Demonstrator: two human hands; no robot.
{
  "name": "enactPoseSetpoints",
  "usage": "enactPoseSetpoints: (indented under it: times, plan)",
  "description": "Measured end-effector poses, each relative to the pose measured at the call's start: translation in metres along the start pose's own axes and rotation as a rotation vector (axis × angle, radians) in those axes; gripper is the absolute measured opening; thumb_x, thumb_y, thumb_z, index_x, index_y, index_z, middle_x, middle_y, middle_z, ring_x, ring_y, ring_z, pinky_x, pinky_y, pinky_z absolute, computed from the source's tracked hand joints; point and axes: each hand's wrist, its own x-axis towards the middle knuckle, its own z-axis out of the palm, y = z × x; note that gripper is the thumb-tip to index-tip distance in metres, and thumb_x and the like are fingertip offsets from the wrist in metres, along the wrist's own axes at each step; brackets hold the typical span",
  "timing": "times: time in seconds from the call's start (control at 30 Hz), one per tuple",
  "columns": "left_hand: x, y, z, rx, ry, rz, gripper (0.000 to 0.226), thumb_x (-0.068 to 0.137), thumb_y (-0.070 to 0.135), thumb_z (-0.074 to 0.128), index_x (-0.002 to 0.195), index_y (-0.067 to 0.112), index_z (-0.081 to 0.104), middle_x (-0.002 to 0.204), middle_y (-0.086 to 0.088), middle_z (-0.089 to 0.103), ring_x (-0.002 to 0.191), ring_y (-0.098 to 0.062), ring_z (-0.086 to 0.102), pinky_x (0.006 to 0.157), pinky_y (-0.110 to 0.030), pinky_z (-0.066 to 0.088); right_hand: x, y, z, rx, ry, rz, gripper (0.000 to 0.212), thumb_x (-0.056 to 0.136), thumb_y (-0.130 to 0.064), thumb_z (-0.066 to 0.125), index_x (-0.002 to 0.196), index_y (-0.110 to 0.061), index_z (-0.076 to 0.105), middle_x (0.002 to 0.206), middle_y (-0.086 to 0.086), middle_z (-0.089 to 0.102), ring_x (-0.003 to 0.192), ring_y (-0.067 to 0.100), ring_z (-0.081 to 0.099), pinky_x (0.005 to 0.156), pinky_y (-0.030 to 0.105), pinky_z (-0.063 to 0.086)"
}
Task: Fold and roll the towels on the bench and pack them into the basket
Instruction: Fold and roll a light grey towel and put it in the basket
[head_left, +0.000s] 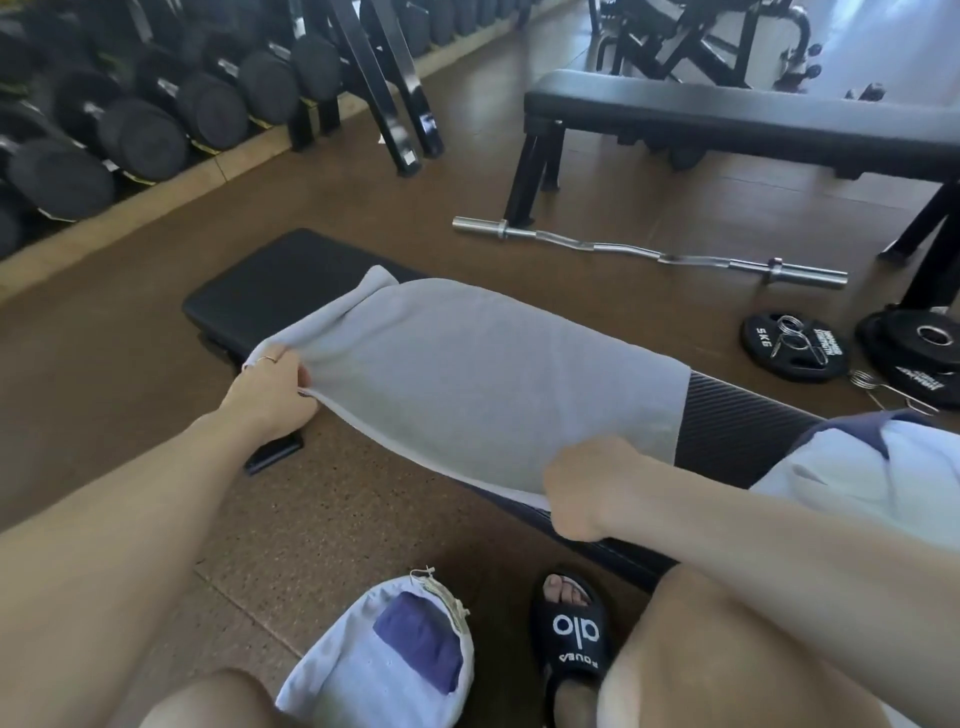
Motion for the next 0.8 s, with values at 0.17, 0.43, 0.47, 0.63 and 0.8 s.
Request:
enactPoseSetpoints:
  times: [0.17, 0.43, 0.47, 0.63, 0.8]
  plan:
    - [0.01, -0.009, -0.004, -0.179, 0.118, -0.085, 0.018, 0.086, -0.002, 0.05, 0.103, 0.006, 0.047, 0.121, -0.018, 0.046, 0.095, -0.036, 0.052, 0.074, -0.041, 0.045, -0.001, -0.003, -0.019, 0.212, -0.245, -0.066, 0.025, 0.09, -0.019, 0.05, 0.066, -0.011, 0.049, 0.067, 0.005, 0.047, 0.057, 0.019, 0.041, 0.055, 0.029, 0.034]
    - [0.024, -0.003, -0.01, -0.342, 0.023, -0.178, 0.036, 0.094, 0.003, 0.041, 0.127, 0.008, 0.052, 0.137, -0.019, 0.041, 0.1, -0.03, 0.049, 0.083, -0.033, 0.039, 0.056, 0.0, -0.038, 0.377, 0.498, -0.061, 0.052, 0.1, -0.061, 0.032, 0.133, -0.025, 0.05, 0.13, 0.005, 0.055, 0.122, 0.028, 0.051, 0.096, 0.041, 0.043]
    - [0.026, 0.0, -0.012, -0.37, 0.067, -0.21, 0.033, 0.096, 0.008, 0.042, 0.128, 0.008, 0.051, 0.138, -0.018, 0.042, 0.1, -0.03, 0.049, 0.084, -0.033, 0.038, 0.07, -0.001, -0.032, 0.342, 0.527, -0.056, 0.055, 0.1, -0.06, 0.029, 0.147, -0.032, 0.036, 0.148, 0.005, 0.041, 0.137, 0.029, 0.038, 0.107, 0.045, 0.035]
    - [0.037, 0.009, -0.01, -0.368, 0.062, -0.185, 0.038, 0.101, 0.023, 0.048, 0.137, 0.013, 0.043, 0.142, -0.013, 0.032, 0.087, -0.025, 0.053, 0.08, -0.035, 0.04, 0.123, 0.011, -0.006, 0.247, 0.444, 0.008, 0.064, 0.097, -0.068, 0.01, 0.156, -0.046, -0.003, 0.168, 0.0, -0.01, 0.154, 0.026, -0.009, 0.121, 0.056, 0.002]
    - [0.056, 0.0, -0.003, -0.251, 0.051, -0.304, 0.043, 0.1, 0.034, 0.045, 0.136, 0.01, 0.043, 0.142, -0.021, 0.032, 0.121, -0.042, 0.048, 0.094, -0.043, 0.043, 0.14, 0.027, -0.007, 0.292, 0.53, 0.007, 0.063, 0.096, -0.069, 0.007, 0.155, -0.05, -0.005, 0.168, -0.008, -0.011, 0.154, 0.019, -0.012, 0.123, 0.052, -0.006]
